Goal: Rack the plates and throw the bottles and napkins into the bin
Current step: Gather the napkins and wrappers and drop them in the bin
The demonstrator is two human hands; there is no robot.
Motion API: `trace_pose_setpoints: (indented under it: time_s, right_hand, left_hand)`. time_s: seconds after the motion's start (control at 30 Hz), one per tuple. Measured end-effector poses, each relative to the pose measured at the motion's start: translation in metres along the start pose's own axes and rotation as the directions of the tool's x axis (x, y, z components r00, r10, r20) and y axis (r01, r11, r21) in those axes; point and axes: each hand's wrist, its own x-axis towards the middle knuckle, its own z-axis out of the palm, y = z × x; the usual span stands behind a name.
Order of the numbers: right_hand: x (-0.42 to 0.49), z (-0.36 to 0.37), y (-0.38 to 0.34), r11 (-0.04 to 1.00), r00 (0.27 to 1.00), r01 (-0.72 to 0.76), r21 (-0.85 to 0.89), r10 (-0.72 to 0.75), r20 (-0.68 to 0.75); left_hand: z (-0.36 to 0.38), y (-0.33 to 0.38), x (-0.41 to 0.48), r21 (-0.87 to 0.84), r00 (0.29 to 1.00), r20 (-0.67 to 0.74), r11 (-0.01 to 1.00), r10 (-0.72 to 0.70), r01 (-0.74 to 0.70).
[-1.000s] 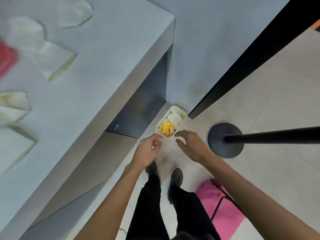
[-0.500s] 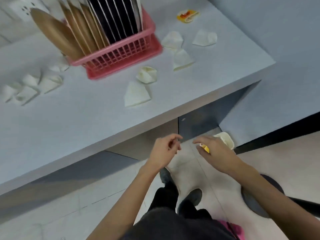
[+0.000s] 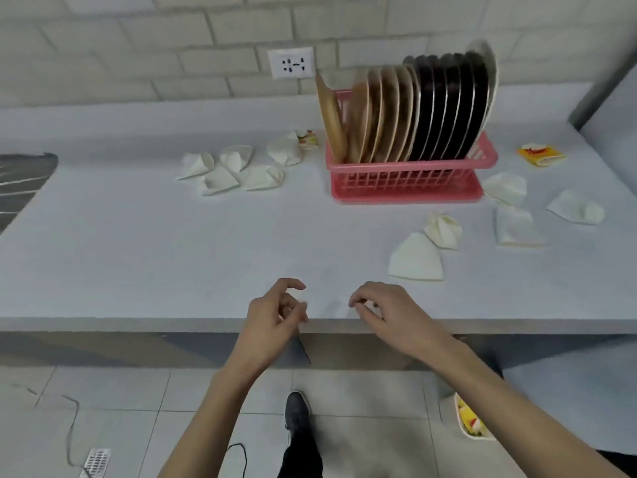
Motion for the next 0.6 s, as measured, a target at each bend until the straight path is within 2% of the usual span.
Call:
trace_pose_setpoints:
  time_s: [0.27, 0.47, 0.6]
  right_hand:
    - [0.116, 0.048, -0.069, 1.0, 0.997, 0.006, 0.025, -0.008, 0.077]
    - [0.181, 0.054, -0.08, 0.999, 0.999, 0.026, -0.04, -0.025, 0.041]
    - [0.223, 0.046, -0.081, 0.99, 0.997, 0.061, -0.124, -0.065, -0.03]
  left_hand:
    - [-0.098, -0.059, 0.06, 0.063, 1.0, -0.027, 0.998, -0.013, 0.014]
    - [-0.161, -0.089, 0.131, 0.224, 0.994, -0.069, 0.973, 0.08, -0.063]
    - [-0.185, -0.106, 0.181, 0.375, 0.987, -0.081, 0.921, 0.143, -0.103]
